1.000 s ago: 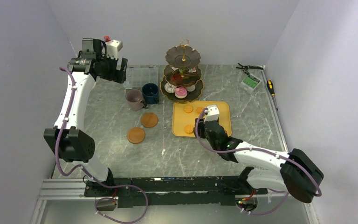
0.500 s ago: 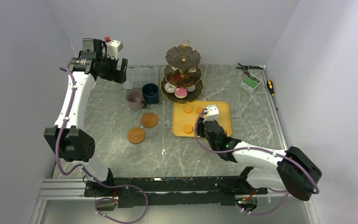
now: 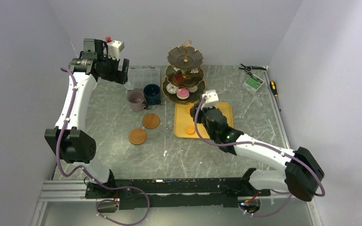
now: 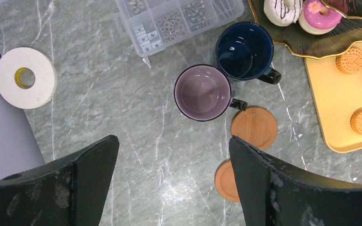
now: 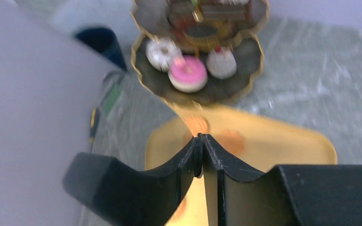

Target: Serve the afternoon tea

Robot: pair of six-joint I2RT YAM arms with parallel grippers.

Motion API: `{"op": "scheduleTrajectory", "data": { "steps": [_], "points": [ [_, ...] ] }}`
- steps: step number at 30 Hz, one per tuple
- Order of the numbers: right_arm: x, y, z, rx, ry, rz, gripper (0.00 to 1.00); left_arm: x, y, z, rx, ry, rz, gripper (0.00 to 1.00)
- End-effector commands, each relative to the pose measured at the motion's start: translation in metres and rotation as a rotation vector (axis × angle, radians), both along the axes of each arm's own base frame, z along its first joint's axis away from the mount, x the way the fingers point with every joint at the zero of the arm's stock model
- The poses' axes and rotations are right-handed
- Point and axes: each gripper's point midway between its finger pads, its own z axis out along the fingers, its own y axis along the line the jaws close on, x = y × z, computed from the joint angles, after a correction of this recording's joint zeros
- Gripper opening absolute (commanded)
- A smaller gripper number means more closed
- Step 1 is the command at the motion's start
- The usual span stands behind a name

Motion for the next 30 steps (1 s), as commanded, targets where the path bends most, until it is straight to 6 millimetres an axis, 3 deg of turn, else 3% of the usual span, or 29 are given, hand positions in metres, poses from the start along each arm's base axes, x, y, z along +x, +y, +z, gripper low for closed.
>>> {"op": "scheduleTrajectory", "data": {
  "steps": [1,6,11,19,30],
  "points": [
    [0.036,0.042,0.092,0.114,-0.204,0.073,0.34,0.004,0.0,0.013,-0.017,-0.035,0.011,0.93],
    [0.075,0.082,0.135,0.152,-0.295,0.125,0.34,0.005,0.0,0.014,-0.019,-0.041,0.011,0.93],
    [0.111,0.101,0.143,0.155,-0.343,0.108,0.34,0.006,0.002,0.015,-0.015,-0.044,0.012,0.93],
    [0.146,0.096,0.13,0.178,-0.393,0.019,0.34,0.008,0.005,0.012,-0.016,-0.041,0.015,0.93],
    [0.162,0.083,0.123,0.189,-0.426,-0.039,0.34,0.01,0.01,0.005,-0.017,-0.025,0.022,0.93]
  ]
}}
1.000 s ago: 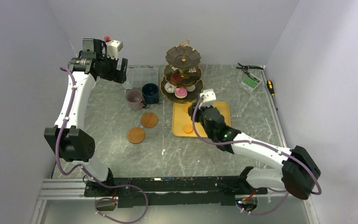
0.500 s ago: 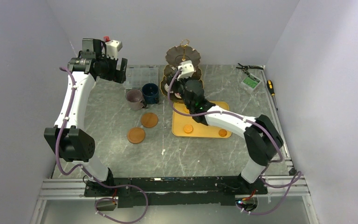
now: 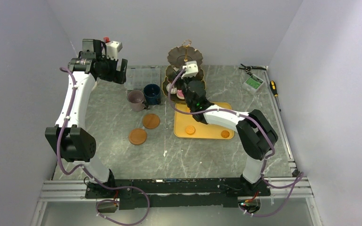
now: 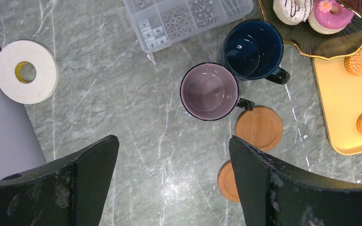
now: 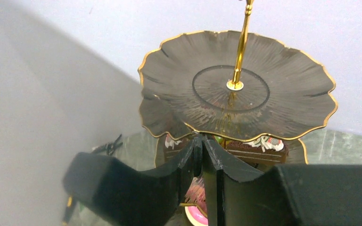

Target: Serve the afternoon tea

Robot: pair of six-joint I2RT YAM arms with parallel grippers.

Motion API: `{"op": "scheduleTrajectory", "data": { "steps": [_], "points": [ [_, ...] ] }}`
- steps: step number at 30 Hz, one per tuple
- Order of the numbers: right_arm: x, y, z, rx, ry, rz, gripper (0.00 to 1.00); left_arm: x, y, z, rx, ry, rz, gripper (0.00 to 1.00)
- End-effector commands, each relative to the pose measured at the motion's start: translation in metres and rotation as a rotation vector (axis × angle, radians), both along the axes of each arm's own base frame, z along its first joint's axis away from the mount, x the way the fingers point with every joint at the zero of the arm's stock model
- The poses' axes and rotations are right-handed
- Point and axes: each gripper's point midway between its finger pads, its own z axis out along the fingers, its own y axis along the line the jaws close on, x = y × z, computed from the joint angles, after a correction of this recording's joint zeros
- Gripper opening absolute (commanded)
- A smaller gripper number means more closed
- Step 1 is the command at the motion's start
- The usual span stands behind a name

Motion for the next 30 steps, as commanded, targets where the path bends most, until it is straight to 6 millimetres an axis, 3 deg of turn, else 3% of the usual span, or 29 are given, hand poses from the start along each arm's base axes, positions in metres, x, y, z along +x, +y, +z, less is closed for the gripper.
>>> {"op": "scheduleTrajectory", "data": {
  "steps": [1,9,19,24,30],
  "points": [
    [0.008,-0.005,0.045,0.129,-0.114,-0.025,0.34,0.007,0.0,0.011,-0.019,-0.039,0.001,0.93],
    [0.019,0.002,0.025,0.16,-0.065,-0.017,0.41,0.007,0.001,0.013,-0.016,-0.044,-0.002,0.93],
    [0.018,0.008,0.024,0.198,-0.05,0.033,0.56,0.004,0.0,0.014,-0.019,-0.043,-0.004,0.93],
    [0.006,-0.004,0.038,0.179,-0.072,0.025,0.65,0.004,0.001,0.013,-0.013,-0.042,-0.009,0.93],
    [-0.021,-0.021,0.056,0.181,-0.091,0.051,0.64,0.004,-0.001,0.013,-0.023,-0.038,-0.01,0.93]
  ]
}}
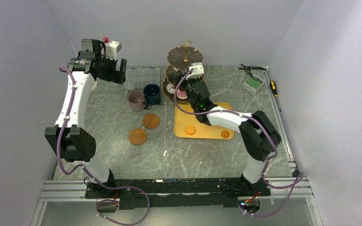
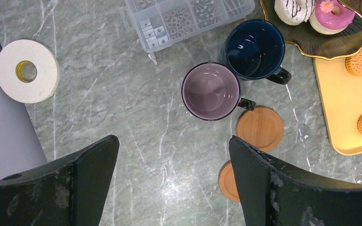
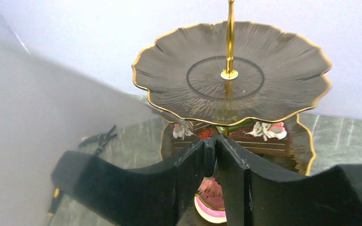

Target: Serve the afternoon tea

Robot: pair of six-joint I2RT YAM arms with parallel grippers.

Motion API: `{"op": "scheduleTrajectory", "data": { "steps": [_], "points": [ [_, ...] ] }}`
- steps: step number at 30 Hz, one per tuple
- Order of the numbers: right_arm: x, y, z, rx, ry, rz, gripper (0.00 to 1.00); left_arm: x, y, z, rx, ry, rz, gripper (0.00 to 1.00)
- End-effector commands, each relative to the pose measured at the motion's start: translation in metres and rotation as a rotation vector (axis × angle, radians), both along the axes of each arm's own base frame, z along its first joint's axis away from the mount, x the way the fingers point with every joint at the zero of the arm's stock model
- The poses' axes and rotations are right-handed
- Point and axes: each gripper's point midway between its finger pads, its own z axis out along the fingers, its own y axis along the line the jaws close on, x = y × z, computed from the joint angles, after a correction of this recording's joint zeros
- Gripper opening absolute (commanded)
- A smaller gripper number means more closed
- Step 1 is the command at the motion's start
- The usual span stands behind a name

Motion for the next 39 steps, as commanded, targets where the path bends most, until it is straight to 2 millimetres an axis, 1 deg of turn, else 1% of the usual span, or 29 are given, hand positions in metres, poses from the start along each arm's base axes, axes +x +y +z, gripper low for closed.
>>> {"op": "scheduleTrajectory", "data": {
  "steps": [1,5,7,8,10,12,16,18,21,24,28,34,39],
  "points": [
    [-0.032,-0.019,0.063,0.08,-0.114,0.034,0.64,0.003,-0.003,0.015,-0.022,-0.041,-0.014,0.93],
    [-0.062,-0.035,0.075,0.085,-0.1,0.072,0.63,0.004,-0.003,0.015,-0.022,-0.042,-0.013,0.93],
    [-0.077,-0.045,0.076,0.078,-0.078,0.082,0.62,0.004,-0.003,0.014,-0.023,-0.04,-0.011,0.93],
    [-0.087,-0.052,0.081,0.084,-0.071,0.084,0.62,0.004,-0.003,0.014,-0.024,-0.04,-0.011,0.93],
    [-0.101,-0.062,0.069,0.048,-0.014,0.089,0.62,0.003,-0.004,0.012,-0.027,-0.035,-0.013,0.93],
    [-0.115,-0.074,0.058,0.018,0.042,0.086,0.62,0.003,0.006,0.01,-0.029,-0.03,0.007,0.93],
    [-0.143,-0.094,0.029,-0.037,0.154,0.093,0.62,0.003,0.01,0.007,-0.024,-0.022,0.013,0.93],
    [-0.157,-0.102,0.015,-0.058,0.198,0.101,0.62,0.002,0.011,0.005,-0.027,-0.018,0.015,0.93],
    [-0.173,-0.106,0.005,-0.067,0.236,0.133,0.63,0.003,0.011,0.003,-0.037,-0.012,0.016,0.93],
    [-0.181,-0.101,-0.007,-0.059,0.267,0.176,0.63,0.003,0.009,0.001,-0.047,-0.007,0.017,0.93],
    [-0.184,-0.081,-0.033,-0.065,0.335,0.242,0.63,0.003,0.009,0.002,-0.053,-0.002,0.018,0.93],
    [-0.188,-0.056,-0.062,-0.087,0.39,0.314,0.63,0.001,0.009,0.005,-0.049,-0.01,0.021,0.93],
    [-0.19,-0.045,-0.084,-0.133,0.417,0.329,0.64,0.001,0.009,0.005,-0.052,-0.009,0.018,0.93]
  ]
}}
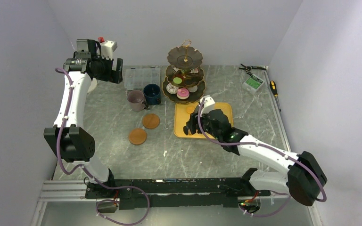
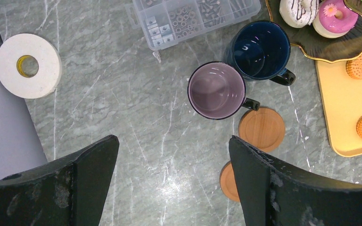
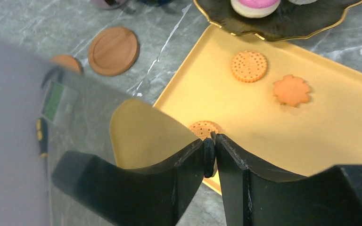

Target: Serve the afternoon tea

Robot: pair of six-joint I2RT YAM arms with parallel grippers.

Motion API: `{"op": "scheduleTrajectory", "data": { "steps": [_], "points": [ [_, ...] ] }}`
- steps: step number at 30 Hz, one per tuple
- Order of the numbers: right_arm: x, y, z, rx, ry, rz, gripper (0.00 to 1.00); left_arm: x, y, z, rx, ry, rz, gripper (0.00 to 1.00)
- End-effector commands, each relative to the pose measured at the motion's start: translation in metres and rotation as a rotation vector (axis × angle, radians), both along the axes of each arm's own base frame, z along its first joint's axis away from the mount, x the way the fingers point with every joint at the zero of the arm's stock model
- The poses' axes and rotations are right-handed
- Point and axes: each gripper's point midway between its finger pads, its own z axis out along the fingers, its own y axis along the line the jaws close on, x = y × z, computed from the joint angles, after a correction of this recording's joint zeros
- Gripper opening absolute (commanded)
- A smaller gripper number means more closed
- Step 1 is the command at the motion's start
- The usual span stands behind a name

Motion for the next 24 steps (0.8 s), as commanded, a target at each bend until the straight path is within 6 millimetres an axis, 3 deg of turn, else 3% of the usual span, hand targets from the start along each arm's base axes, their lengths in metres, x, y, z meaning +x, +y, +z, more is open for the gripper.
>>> {"op": "scheduleTrajectory", "data": {
  "steps": [1,14,24],
  "points": [
    [0.003,0.014,0.006,0.041,-0.045,0.017,0.64,0.0,-0.004,0.005,-0.03,-0.011,-0.003,0.93],
    [0.025,0.013,-0.02,-0.043,-0.078,-0.044,0.65,0.0,-0.005,0.009,-0.033,-0.018,-0.008,0.93],
    [0.016,0.011,-0.046,-0.066,-0.022,-0.022,0.63,0.0,-0.004,0.01,-0.024,-0.025,-0.007,0.93]
  ]
}}
